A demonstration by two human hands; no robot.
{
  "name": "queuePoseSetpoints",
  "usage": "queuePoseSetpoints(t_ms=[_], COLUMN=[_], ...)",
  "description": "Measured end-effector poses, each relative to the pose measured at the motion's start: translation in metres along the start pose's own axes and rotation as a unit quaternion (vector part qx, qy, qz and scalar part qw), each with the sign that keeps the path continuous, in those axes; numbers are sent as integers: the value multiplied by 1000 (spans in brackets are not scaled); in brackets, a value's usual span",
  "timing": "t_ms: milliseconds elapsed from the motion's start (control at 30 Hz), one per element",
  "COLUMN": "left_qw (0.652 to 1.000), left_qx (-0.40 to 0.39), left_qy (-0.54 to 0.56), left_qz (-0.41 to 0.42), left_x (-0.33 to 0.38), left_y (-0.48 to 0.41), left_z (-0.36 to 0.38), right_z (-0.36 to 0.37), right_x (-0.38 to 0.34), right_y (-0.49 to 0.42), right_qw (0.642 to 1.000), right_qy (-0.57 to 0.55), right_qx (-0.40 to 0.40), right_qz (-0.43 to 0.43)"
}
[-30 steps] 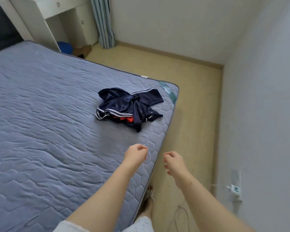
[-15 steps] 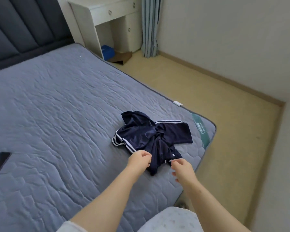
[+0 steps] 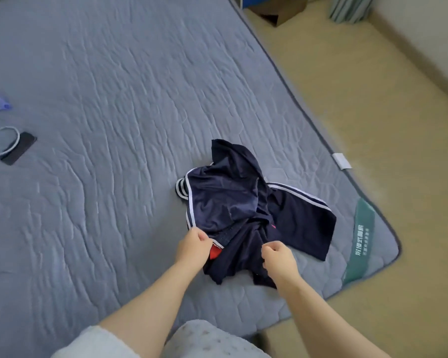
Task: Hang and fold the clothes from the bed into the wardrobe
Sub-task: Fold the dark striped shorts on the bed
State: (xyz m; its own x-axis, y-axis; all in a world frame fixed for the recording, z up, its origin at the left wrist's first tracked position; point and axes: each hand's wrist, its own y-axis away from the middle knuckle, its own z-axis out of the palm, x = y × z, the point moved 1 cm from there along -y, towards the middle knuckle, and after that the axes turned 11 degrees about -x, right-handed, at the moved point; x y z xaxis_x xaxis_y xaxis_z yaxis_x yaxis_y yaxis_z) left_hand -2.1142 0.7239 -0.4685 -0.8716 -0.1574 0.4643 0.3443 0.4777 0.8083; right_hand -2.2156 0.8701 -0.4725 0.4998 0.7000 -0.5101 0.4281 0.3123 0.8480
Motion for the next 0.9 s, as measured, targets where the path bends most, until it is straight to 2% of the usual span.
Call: queuePoseSetpoints(t_ms=[33, 100, 167, 233, 367, 467, 533, 567, 633, 733, 833, 900], left_qw=[999, 986, 952, 924, 876, 844, 852, 867, 892, 886, 895, 887], left_qx=[-4, -37, -86, -111, -63, -65, -71, -67, -44, -31, -6, 12], left_qy=[22, 131, 237, 294, 415, 473, 455, 433, 407, 450, 443, 460], left_qz=[-27, -97, -171, -217, -237, -243, -249, -239, -190, -106, -57, -36], left_x=[-1, -1, -3, -6, -16, -22, -26, -26, -23, -15, -1, 6], left_y=[-11, -29, -43, -58, -88, -104, -107, -107, -105, -91, -61, -33], left_z=[7, 22, 36, 46, 56, 54, 52, 51, 47, 33, 2, -25], right_z=[-2, -2, -2, -2, -2, 2, 5, 6, 10, 18, 29, 40], right_x=[0, 0, 5, 10, 20, 25, 26, 25, 23, 14, -3, -20], right_y=[-10, -29, -44, -55, -74, -82, -85, -85, -83, -73, -53, -34], right_qw=[1000, 999, 998, 997, 996, 994, 994, 994, 996, 997, 997, 995], right_qy=[8, 18, 27, 30, 44, 53, 58, 58, 49, 50, 63, 86], right_qx=[-8, -30, -49, -61, -71, -78, -77, -73, -65, -61, -46, -29], right_qz=[4, 13, 20, 31, 45, 48, 50, 49, 43, 25, -16, -49])
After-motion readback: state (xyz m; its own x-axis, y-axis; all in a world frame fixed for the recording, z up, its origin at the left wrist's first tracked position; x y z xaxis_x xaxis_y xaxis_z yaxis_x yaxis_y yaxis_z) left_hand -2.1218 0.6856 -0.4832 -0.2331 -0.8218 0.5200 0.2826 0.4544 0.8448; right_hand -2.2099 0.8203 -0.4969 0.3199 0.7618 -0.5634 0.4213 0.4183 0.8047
